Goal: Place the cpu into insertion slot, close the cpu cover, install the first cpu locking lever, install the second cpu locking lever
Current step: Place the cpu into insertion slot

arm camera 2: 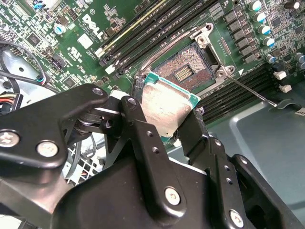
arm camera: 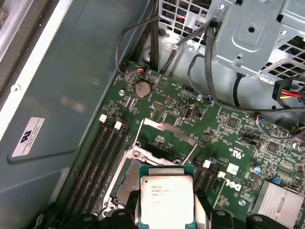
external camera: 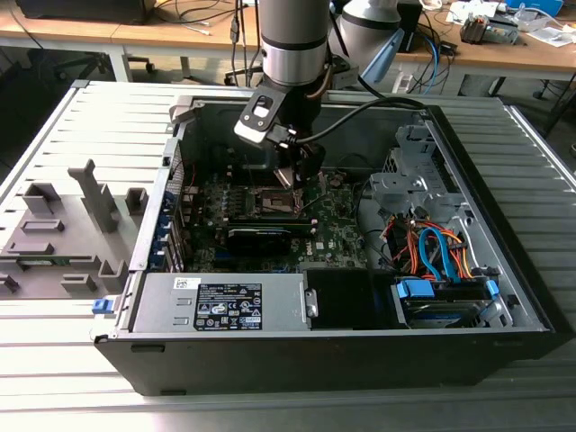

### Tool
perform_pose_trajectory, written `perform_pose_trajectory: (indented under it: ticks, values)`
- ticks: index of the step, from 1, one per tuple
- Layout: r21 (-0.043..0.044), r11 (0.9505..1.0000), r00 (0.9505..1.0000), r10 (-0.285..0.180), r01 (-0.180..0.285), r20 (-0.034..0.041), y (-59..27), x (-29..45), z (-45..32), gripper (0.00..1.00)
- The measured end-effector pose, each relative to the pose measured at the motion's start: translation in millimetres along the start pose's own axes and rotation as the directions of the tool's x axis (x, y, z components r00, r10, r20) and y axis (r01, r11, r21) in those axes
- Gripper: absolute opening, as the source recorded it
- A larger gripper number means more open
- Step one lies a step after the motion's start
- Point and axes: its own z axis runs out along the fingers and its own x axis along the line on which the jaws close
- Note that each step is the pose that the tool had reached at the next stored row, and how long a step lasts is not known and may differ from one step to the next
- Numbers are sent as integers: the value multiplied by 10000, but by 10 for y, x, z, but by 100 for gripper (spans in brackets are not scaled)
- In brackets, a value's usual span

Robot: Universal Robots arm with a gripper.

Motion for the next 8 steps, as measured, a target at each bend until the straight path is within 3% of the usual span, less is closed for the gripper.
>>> perform_pose_trajectory:
  ticks: [8]
  values:
    - [6, 9999, 9999, 170, -170, 20, 0, 0, 0, 54]
